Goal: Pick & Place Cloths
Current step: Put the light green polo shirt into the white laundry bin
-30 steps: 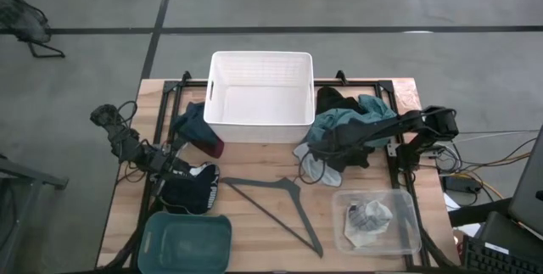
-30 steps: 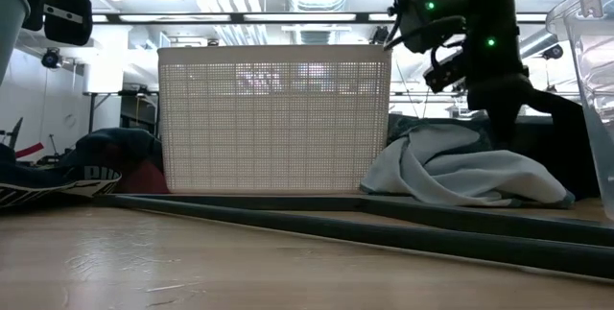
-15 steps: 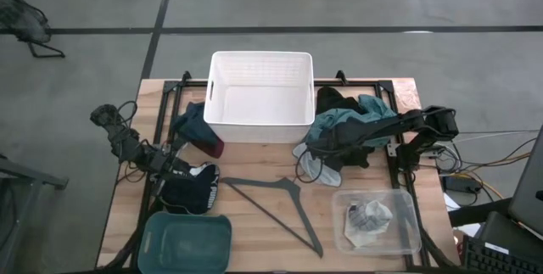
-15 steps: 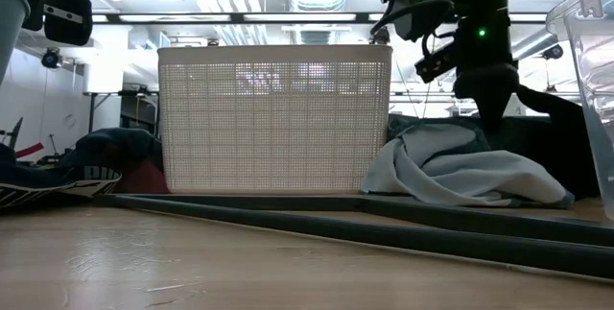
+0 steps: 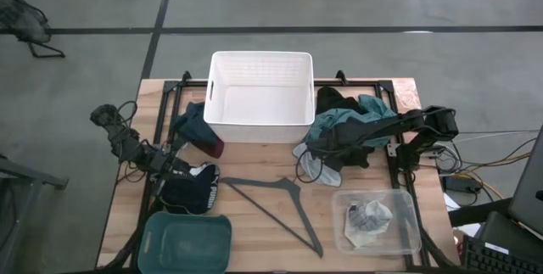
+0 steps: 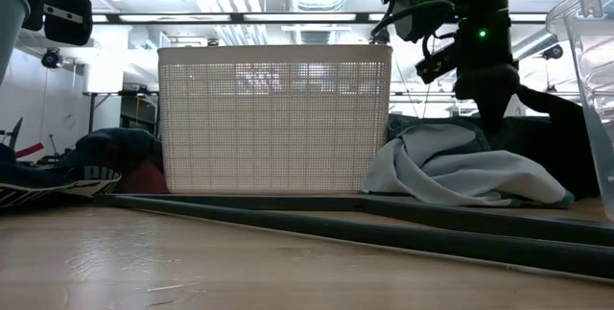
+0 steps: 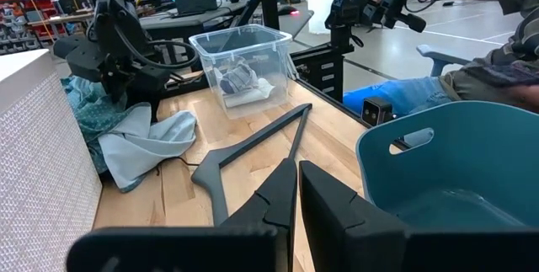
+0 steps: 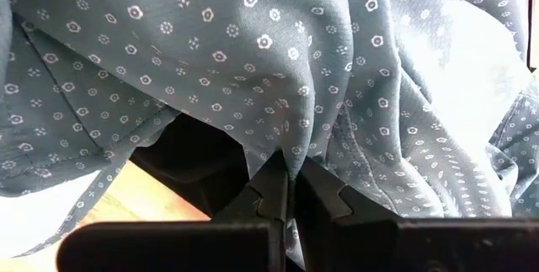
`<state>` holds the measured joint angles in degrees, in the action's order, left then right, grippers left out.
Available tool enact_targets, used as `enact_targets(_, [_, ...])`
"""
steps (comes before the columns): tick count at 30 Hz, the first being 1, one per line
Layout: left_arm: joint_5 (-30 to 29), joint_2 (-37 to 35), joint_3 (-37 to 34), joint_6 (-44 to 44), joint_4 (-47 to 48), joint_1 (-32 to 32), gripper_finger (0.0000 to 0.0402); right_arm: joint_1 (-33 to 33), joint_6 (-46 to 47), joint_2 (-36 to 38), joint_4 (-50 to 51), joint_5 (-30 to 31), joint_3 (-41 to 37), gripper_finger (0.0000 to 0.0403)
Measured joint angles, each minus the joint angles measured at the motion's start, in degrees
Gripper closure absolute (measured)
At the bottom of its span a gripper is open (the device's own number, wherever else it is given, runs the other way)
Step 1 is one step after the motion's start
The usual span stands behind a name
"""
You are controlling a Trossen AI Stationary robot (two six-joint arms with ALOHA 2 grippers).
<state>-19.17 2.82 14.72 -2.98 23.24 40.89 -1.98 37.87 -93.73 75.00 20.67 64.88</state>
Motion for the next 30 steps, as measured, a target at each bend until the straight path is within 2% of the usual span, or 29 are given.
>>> enact_targets(21, [0.0, 0.0, 0.0, 0.0, 0.0, 0.0, 0.0378, 0.0, -0.6, 0.0, 1.4, 0.3, 0.6, 0.0394])
enact_targets(30, [0.0, 0.0, 0.0, 0.0, 0.0, 0.0, 0.0378, 0.0, -1.2, 1.0, 10.0, 2.8, 10.2, 0.0394])
